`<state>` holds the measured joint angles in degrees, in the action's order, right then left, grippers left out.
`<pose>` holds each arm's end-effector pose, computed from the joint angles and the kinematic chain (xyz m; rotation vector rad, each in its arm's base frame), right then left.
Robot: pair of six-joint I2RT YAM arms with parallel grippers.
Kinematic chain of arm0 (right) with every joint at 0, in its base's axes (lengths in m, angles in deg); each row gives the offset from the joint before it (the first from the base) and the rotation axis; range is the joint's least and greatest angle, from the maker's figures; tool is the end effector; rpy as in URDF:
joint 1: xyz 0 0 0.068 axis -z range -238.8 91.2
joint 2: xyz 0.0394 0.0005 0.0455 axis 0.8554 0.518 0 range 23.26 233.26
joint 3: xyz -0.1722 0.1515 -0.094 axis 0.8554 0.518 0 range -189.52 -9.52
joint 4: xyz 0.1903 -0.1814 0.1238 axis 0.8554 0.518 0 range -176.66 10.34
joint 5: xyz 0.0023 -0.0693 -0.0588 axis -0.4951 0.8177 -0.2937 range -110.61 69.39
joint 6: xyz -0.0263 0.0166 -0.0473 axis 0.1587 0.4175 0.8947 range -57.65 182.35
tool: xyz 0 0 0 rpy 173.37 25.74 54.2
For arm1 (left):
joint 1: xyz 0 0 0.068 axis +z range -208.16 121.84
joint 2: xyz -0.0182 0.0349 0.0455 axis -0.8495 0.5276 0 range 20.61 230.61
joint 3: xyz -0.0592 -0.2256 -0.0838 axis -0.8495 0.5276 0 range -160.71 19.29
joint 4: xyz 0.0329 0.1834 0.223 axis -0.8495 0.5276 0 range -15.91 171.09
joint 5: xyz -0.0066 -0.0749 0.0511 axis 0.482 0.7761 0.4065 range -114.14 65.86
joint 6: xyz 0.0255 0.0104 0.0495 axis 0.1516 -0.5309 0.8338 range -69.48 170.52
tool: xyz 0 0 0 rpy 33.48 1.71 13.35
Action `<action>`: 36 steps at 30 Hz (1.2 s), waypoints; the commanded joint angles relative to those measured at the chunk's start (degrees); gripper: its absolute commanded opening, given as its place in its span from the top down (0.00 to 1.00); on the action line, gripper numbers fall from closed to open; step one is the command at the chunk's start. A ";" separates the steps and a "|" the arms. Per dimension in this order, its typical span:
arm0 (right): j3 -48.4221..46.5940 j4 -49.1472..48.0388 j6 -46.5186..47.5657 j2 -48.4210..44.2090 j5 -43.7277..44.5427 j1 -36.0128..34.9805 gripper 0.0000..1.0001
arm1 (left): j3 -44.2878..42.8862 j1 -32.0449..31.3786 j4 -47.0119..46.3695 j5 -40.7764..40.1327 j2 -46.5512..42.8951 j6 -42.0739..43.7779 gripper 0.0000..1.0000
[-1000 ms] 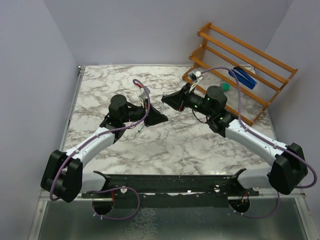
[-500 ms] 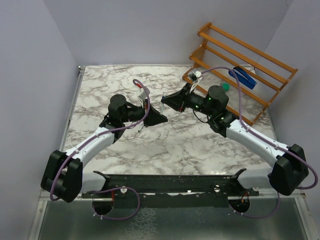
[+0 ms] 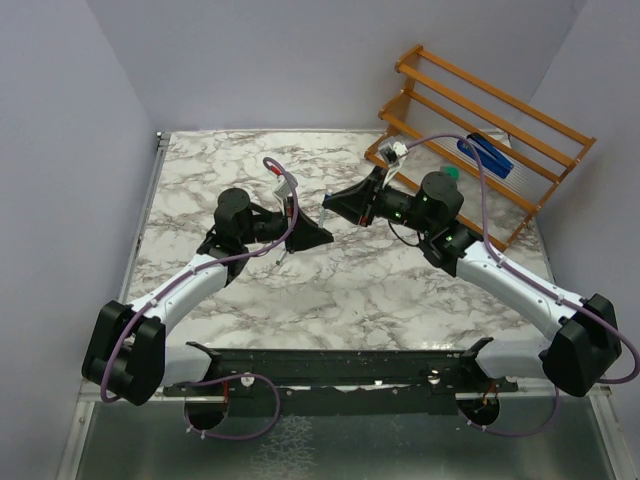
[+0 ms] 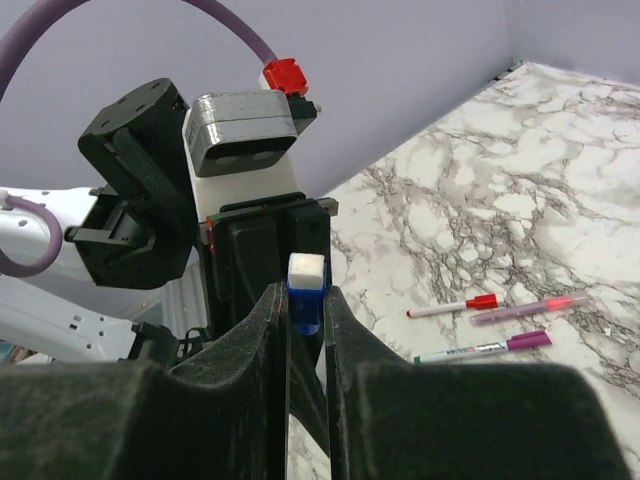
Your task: Insert the pens into the pen caps
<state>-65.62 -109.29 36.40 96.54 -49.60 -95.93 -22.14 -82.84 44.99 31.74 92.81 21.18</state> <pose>0.2602 0.2211 0.3278 -0.5933 1.5092 1.2411 0.2691 -0.1597 0.2479 0.7615 1.6386 -1.4677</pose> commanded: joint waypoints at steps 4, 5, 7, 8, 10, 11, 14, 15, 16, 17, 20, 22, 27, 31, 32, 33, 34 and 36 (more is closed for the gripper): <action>-1.07 0.83 -0.38 -0.82 -2.82 -0.04 0.99 | 0.99 0.69 -1.09 0.43 -1.71 0.36 1.00; -0.96 0.84 -0.49 -0.73 -2.82 -0.06 0.99 | 1.00 0.69 -1.13 0.46 -1.70 0.36 1.00; -0.40 0.33 -0.70 -0.60 -2.74 0.01 0.99 | 0.93 0.77 -1.13 0.53 -1.73 0.34 1.00; -0.20 0.05 -0.78 -0.51 -2.55 0.03 0.99 | 0.99 0.78 -1.13 0.62 -1.81 0.34 1.00; 0.28 -0.60 -0.76 -0.12 -1.66 0.03 1.00 | 1.00 0.78 -1.13 0.79 -2.00 0.34 1.00; 0.50 -1.06 -0.68 0.05 -1.15 0.10 0.99 | 1.00 0.78 -1.13 0.85 -2.05 0.34 1.00; 1.18 -3.14 -1.16 0.69 0.38 0.55 0.99 | 0.97 0.80 -1.13 1.14 -2.17 0.42 1.00; 1.24 -3.85 -1.35 0.98 0.69 0.74 0.99 | 0.95 0.81 -1.13 1.28 -2.20 0.49 1.00; 1.01 -4.46 -1.52 1.31 0.70 0.86 0.99 | 0.97 0.83 -1.13 1.40 -2.17 0.59 1.00; 0.74 -4.76 -1.55 1.63 0.66 0.91 0.99 | 1.06 0.86 -1.13 1.49 -2.16 0.60 1.00; -0.22 -4.79 -1.64 2.55 0.09 0.90 1.00 | 0.93 0.93 -1.13 1.70 -2.07 0.76 1.00; -0.37 -4.72 -1.60 2.87 -0.20 0.91 1.00 | 0.99 1.02 -1.13 1.71 -2.07 0.84 1.00; 0.55 -5.18 -1.64 2.60 0.66 0.90 1.00 | 1.09 1.22 -1.13 2.03 -1.95 0.95 1.00; 0.79 -6.53 -1.47 2.00 1.91 0.91 0.99 | 1.09 1.31 -1.13 2.30 -1.67 0.95 1.00; 0.93 -6.85 -1.40 1.77 2.27 0.91 0.99 | 1.07 1.31 -1.13 2.38 -1.64 0.90 1.00; 0.95 -6.94 -1.24 1.62 2.74 0.91 1.00 | 1.02 1.39 -1.13 2.39 -1.62 0.95 1.00; 0.98 -7.09 -1.09 1.41 3.28 0.91 1.00 | 0.95 1.40 -1.13 2.39 -1.61 0.95 1.00; 1.32 -7.41 -0.87 0.86 4.37 0.89 0.99 | 0.93 1.44 -1.13 2.51 -1.46 0.89 1.00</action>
<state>-65.27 -114.23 34.95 98.81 -48.38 -95.45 -21.73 -81.79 45.04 32.13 91.80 21.22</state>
